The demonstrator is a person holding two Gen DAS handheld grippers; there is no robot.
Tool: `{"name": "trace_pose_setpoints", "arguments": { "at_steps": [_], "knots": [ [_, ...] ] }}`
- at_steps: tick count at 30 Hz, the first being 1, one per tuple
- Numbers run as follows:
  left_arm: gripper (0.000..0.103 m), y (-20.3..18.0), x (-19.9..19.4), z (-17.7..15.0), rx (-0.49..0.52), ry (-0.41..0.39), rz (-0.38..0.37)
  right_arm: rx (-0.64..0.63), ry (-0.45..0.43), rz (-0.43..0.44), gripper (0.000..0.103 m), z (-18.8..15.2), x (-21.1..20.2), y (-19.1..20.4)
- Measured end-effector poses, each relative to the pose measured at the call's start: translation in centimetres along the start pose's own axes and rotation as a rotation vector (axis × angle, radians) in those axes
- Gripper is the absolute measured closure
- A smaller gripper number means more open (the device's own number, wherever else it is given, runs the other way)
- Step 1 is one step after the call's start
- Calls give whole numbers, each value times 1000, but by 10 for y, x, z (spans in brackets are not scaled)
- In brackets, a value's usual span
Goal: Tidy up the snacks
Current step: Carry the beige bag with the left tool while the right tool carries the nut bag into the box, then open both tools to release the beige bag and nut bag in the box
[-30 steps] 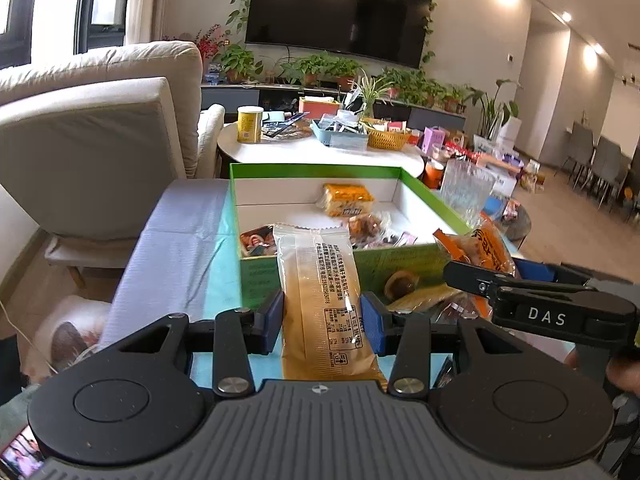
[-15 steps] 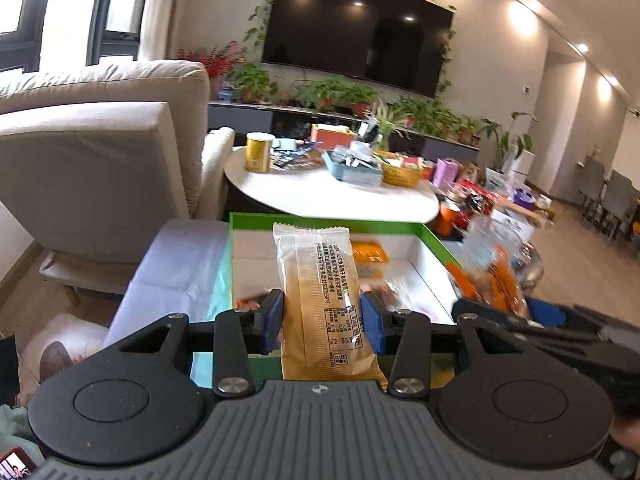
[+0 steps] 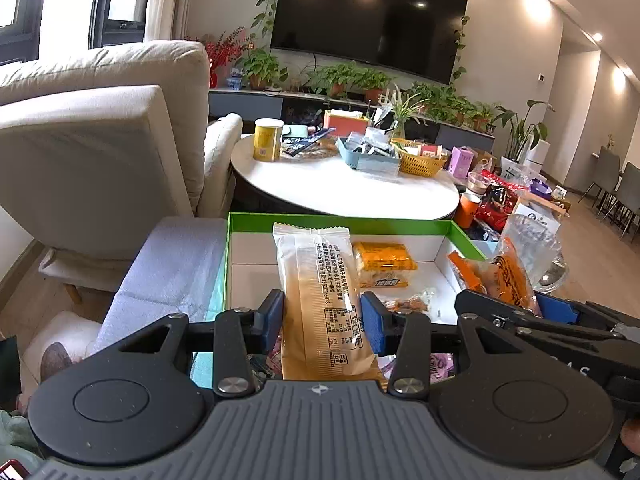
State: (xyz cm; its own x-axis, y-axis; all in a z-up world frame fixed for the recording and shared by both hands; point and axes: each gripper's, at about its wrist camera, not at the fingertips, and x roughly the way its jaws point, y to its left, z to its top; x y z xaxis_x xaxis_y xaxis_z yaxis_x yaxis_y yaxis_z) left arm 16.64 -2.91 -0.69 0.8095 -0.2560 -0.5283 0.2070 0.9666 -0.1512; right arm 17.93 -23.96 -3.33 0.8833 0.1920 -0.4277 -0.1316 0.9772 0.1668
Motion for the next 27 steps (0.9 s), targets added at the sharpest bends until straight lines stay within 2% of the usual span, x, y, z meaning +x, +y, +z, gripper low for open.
{"name": "trace_pose_setpoints", "arguments": {
  "at_steps": [6,12,18,22,27],
  "knots": [
    [64,1,18,1,-6,31,8,16,21,-23,38,-3,10,-1],
    [63,0,41,-7,0,110,20,33,53,-59,38,-4,26,-3],
    [62,-1,48,-17,30,151,24,44,79,-94,38,-9,35,-4],
    [59,-10,44,-24,120,151,53,-11,110,-128,38,-14,40,1],
    [58,-6,38,-26,116,145,53,-105,147,-128,38,-21,37,10]
  ]
}}
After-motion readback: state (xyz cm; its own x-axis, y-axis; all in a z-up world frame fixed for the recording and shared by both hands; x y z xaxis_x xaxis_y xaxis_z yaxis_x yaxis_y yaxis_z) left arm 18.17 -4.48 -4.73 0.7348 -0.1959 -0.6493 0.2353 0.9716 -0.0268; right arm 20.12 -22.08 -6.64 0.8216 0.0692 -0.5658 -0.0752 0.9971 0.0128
